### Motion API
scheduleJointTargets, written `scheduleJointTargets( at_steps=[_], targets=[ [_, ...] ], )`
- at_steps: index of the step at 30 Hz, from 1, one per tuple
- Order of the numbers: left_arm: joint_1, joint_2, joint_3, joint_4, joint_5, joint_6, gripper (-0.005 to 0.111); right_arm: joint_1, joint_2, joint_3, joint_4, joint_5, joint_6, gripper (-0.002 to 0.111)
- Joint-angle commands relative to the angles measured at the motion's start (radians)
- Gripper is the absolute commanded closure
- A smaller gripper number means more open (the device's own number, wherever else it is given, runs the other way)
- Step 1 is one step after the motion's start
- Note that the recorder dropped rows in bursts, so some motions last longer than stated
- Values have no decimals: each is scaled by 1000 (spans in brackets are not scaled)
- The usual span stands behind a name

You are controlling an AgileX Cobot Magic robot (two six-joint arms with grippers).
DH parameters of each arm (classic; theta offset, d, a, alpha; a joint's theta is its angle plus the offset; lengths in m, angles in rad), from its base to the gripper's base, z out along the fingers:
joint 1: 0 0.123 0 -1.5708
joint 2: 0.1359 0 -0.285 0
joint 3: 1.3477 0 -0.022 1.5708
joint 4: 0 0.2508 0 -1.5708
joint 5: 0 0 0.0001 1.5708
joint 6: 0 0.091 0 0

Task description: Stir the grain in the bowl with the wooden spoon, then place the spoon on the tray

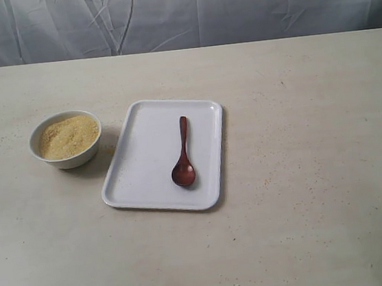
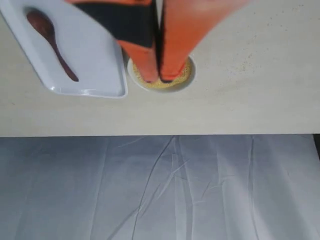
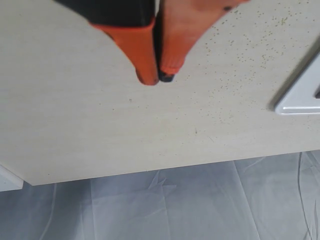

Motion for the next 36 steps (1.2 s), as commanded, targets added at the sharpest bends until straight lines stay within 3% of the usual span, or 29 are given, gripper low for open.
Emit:
scheduleJointTargets(
  at_steps=[1,12,14,26,31,36],
  targets=[
    [-36,-96,152,-4,-163,-4,107,3,-5,2,0,-9,-1,108],
    [-38,-166,410,54,-316,-4,107,3,-5,2,0,-9,-1,108],
    [-38,-166,415,54,-354,-4,107,3,-5,2,0,-9,-1,108],
    [-36,-166,415,200,-292,-2,107,3,-5,2,0,-9,-1,108],
    [-36,-166,415,201,-292,-157,107,3,-5,2,0,-9,-1,108],
    [-36,-166,415,217,-301,-159,107,3,-5,2,0,-9,-1,108]
  ],
)
